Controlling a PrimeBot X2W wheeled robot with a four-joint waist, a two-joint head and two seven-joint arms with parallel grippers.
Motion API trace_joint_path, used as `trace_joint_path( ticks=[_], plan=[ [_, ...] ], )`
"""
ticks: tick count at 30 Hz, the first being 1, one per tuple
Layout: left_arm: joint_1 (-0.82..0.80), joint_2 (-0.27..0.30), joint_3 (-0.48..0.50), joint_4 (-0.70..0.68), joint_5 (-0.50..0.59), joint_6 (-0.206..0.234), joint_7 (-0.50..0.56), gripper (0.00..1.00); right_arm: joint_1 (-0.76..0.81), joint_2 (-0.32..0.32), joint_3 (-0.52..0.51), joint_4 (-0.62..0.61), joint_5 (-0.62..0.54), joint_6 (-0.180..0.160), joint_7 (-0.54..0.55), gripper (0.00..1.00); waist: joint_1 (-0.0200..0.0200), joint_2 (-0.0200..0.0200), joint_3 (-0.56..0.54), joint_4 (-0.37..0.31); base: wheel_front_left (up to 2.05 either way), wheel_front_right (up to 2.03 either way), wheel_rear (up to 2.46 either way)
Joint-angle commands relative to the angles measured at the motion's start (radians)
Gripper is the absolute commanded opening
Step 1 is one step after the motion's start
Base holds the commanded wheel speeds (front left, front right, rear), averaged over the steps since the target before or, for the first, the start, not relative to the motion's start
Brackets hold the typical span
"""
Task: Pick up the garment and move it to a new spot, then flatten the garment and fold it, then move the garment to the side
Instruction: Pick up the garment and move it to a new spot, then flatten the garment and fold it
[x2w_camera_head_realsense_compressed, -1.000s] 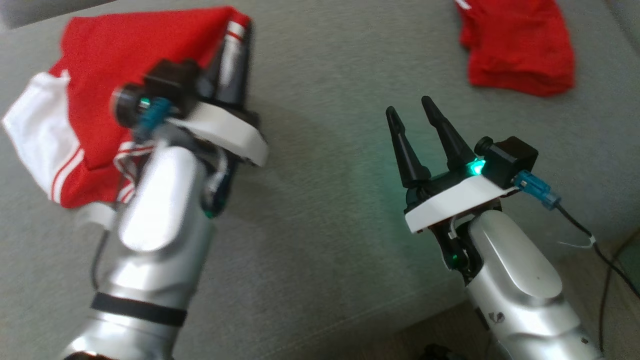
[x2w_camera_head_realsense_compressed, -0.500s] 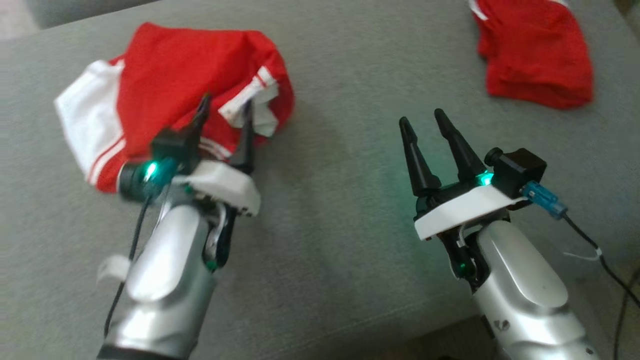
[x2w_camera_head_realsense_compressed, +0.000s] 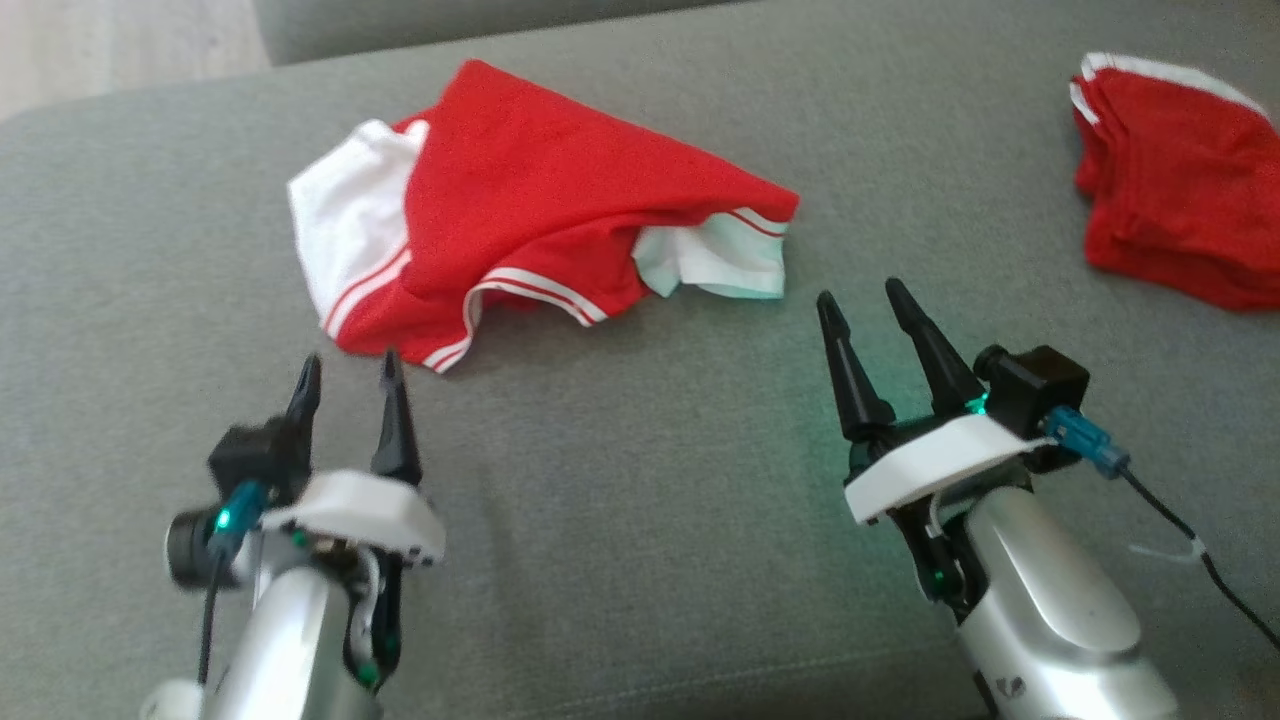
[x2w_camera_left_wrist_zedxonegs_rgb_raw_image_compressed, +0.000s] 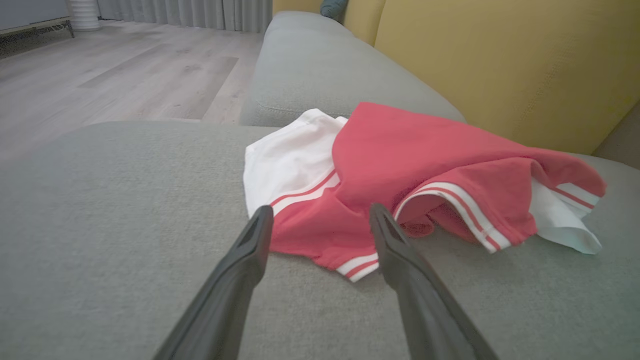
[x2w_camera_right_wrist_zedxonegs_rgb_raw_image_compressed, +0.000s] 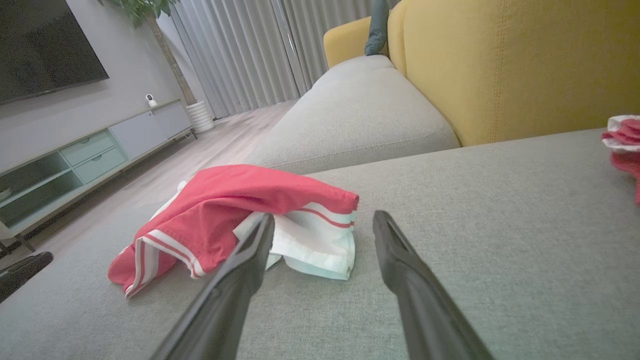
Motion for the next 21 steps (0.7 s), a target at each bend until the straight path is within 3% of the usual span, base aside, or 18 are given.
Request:
trace_joint_path(
  ticks=[1, 11, 21],
  plan=[
    [0.007, 0.013, 0.046, -0.047, 0.004, 0.009, -0.005, 1.00, 0.001, 0.012, 0.007, -0.020, -0.009, 0.007, -0.011, 1.00, 0.0000, 0.0000, -0.027, 0.026, 0.00, 0.00, 0.00],
    [0.140, 0.013, 0.092, -0.117, 0.009, 0.022, -0.005, 1.00, 0.039, 0.012, -0.011, 0.006, -0.019, 0.007, -0.011, 1.00, 0.0000, 0.0000, -0.070, 0.060, 0.00, 0.00, 0.00],
    [0.138, 0.013, 0.051, -0.123, -0.002, 0.019, -0.005, 1.00, 0.027, 0.012, -0.042, 0.040, -0.035, 0.007, -0.011, 1.00, 0.0000, 0.0000, -0.036, 0.093, 0.00, 0.00, 0.00]
  ],
)
